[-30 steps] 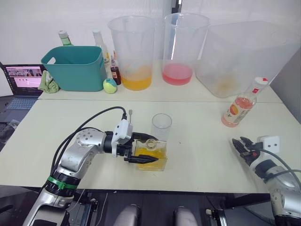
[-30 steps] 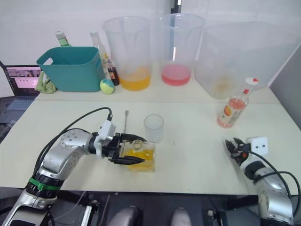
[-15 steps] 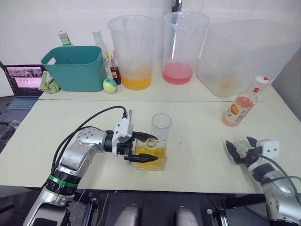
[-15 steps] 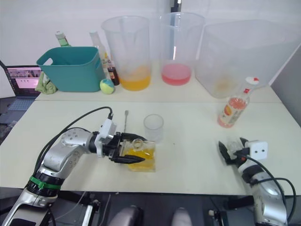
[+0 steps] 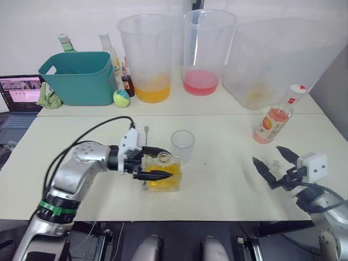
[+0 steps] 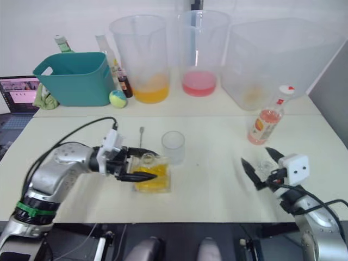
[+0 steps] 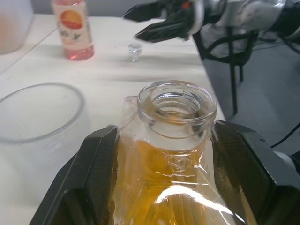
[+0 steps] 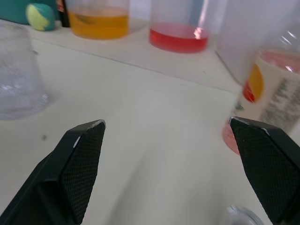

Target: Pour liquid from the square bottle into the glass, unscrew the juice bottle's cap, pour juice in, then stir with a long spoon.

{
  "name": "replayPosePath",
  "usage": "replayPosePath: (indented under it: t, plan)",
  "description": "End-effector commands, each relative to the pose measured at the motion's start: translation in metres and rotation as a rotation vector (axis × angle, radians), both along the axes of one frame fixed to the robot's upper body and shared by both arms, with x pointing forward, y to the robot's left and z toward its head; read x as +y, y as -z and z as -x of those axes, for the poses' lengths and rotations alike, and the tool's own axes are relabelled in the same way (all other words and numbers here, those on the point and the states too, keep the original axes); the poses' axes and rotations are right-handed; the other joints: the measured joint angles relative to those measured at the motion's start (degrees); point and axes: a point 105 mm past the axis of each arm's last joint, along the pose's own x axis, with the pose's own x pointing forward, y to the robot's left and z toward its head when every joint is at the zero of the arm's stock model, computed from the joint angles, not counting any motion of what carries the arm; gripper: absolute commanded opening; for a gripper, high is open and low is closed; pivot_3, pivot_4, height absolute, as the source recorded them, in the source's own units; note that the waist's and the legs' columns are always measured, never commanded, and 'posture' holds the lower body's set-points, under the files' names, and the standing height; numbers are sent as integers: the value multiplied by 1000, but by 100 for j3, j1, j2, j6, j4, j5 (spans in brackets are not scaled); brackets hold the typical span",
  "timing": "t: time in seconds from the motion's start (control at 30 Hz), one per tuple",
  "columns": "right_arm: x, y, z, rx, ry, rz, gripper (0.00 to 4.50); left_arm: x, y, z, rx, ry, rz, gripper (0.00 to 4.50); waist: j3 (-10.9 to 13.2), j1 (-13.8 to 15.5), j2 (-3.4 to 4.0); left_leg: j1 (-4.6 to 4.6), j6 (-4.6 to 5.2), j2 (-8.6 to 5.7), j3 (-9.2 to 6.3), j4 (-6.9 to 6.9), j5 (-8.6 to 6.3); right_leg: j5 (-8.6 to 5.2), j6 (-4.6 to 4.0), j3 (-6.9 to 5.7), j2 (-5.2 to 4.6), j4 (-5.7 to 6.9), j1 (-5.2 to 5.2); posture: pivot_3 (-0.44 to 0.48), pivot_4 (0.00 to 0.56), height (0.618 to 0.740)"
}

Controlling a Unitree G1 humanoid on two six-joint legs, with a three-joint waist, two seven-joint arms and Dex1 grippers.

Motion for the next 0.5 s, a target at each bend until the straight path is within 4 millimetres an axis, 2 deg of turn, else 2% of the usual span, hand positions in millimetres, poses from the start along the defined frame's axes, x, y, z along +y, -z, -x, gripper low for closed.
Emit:
replayPosePath:
  t: [0.03, 0.17, 0.33, 0.4, 0.5]
  plan:
    - [39, -13, 11, 16, -161, -6, 4474, 16, -49, -1, -120, -24, 56, 2803, 5, 21, -3, -8, -1, 2, -4, 0, 0, 0, 0, 0, 0, 0, -6, 0, 150, 729]
    - [64, -13, 10, 32, -225, -10, 4474, 33, -63, -11, -133, -86, 39, 2803, 12, 58, -15, -49, -8, -5, -4, 6, 5, 13, -21, -1, -1, 9, -50, 0, 150, 729]
    - [80, -7, -2, 33, -228, -5, 4474, 49, -66, -28, -167, -156, -4, 2803, 24, 64, -34, -53, -10, -9, -2, 8, 6, 14, -24, -1, -3, 23, -61, 0, 150, 729]
    - [82, -6, -5, 30, -221, -5, 4474, 52, -68, -35, -188, -179, -10, 2803, 29, 60, -43, -56, -18, -8, 6, 9, 11, 16, -27, -2, 0, 45, -76, 0, 150, 729]
    - [93, -7, -6, 16, -241, -20, 4474, 44, -73, -58, -294, -244, -9, 2803, 31, 89, -46, -63, -23, -8, 8, 12, 14, 17, -29, -7, 2, 50, -80, 0, 150, 729]
